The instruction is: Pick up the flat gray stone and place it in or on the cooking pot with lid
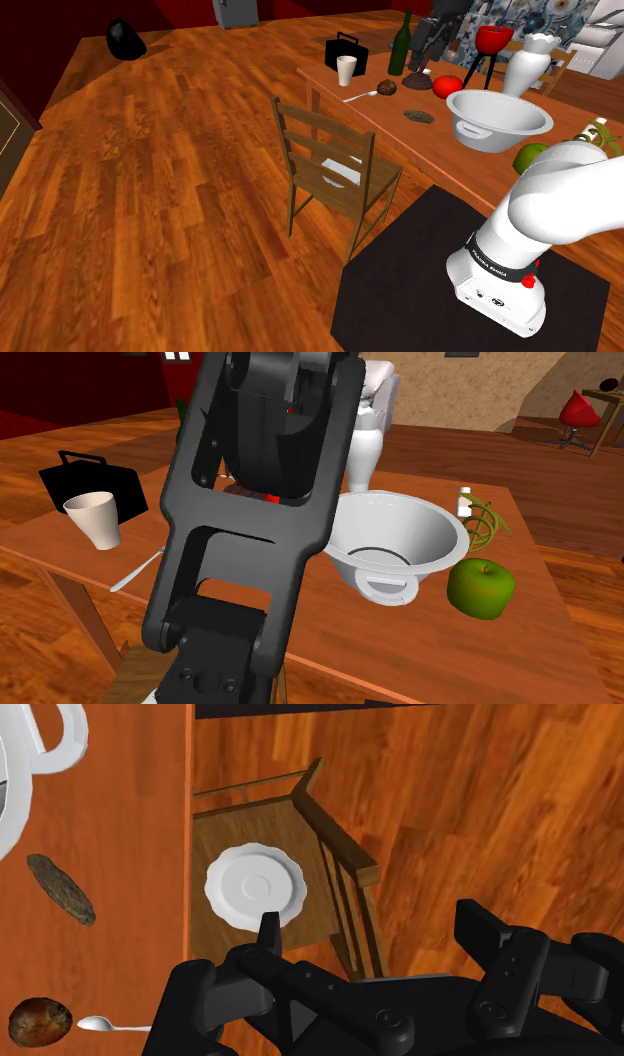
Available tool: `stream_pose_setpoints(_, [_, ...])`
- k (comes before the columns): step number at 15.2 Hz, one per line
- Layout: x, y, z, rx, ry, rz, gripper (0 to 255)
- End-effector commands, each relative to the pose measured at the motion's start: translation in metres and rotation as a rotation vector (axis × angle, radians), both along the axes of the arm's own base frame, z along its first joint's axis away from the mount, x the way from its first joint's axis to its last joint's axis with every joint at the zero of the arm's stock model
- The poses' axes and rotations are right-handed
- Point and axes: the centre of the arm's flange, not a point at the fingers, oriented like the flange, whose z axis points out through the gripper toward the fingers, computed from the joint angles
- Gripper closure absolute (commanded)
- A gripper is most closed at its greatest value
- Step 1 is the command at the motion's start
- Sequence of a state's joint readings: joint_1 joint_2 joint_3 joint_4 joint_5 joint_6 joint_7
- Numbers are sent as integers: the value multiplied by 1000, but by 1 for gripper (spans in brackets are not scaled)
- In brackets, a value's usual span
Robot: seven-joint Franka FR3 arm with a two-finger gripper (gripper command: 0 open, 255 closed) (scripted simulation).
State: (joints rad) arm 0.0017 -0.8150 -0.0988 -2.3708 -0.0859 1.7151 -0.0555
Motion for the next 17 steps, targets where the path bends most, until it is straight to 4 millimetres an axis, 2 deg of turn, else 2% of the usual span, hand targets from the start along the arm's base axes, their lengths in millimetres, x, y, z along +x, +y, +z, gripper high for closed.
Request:
stream_pose_setpoints(1, [4, -20, -16, -6, 7, 22, 0])
stream_pose_setpoints(17, [57, -182, -137, -52, 66, 182, 0])
